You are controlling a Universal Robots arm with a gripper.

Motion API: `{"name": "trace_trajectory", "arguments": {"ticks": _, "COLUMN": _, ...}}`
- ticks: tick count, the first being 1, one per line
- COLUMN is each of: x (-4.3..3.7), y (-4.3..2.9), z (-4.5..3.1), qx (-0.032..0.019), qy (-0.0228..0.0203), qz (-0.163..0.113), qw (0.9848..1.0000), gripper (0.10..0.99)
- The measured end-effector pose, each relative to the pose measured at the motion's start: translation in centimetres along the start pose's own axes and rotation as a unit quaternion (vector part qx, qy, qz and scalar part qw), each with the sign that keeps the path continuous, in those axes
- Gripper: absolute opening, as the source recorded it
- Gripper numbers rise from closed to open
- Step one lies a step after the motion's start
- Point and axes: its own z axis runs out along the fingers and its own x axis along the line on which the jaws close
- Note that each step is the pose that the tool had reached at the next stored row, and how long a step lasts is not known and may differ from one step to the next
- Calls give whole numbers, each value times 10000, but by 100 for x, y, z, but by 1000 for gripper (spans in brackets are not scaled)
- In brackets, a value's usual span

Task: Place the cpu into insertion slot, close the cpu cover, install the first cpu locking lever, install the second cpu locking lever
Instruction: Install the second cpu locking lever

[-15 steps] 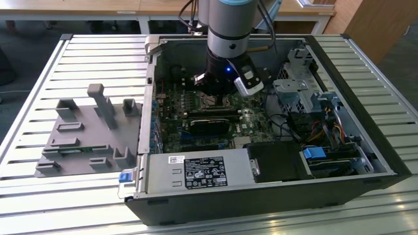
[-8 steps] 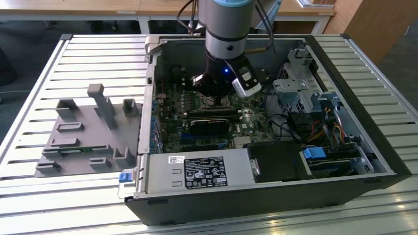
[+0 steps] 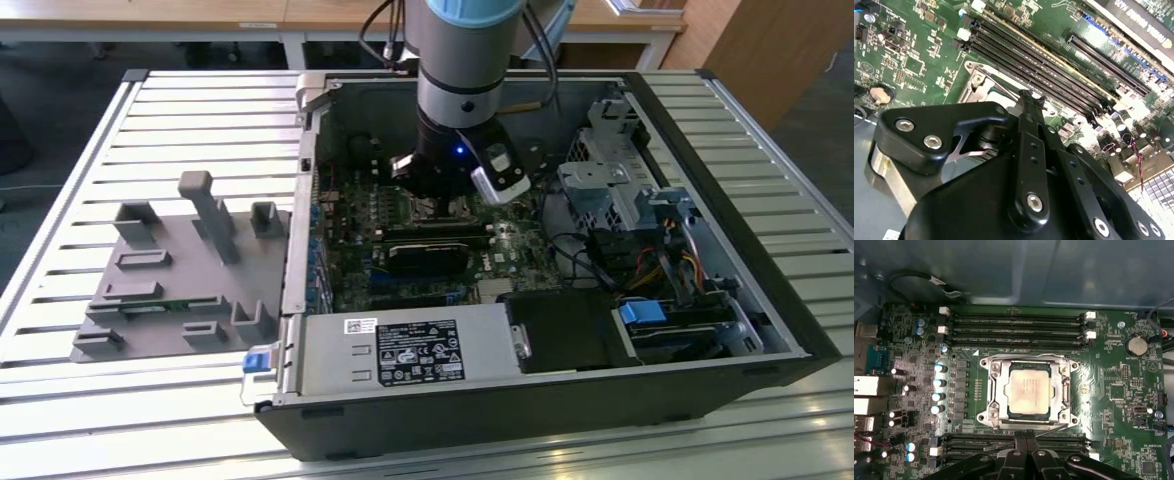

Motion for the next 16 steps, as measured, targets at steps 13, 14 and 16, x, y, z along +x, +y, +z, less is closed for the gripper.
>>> {"name": "trace_trajectory", "arguments": {"ticks": 13, "x": 94, "y": -95, "z": 50, "qx": -196, "qy": -1, "qz": 2, "qw": 9998, "gripper": 106}}
{"name": "trace_trajectory", "arguments": {"ticks": 14, "x": 96, "y": -97, "z": 64, "qx": -197, "qy": -1, "qz": 3, "qw": 9998, "gripper": 106}}
{"name": "trace_trajectory", "arguments": {"ticks": 16, "x": 99, "y": -101, "z": 94, "qx": -198, "qy": -1, "qz": 2, "qw": 9998, "gripper": 106}}
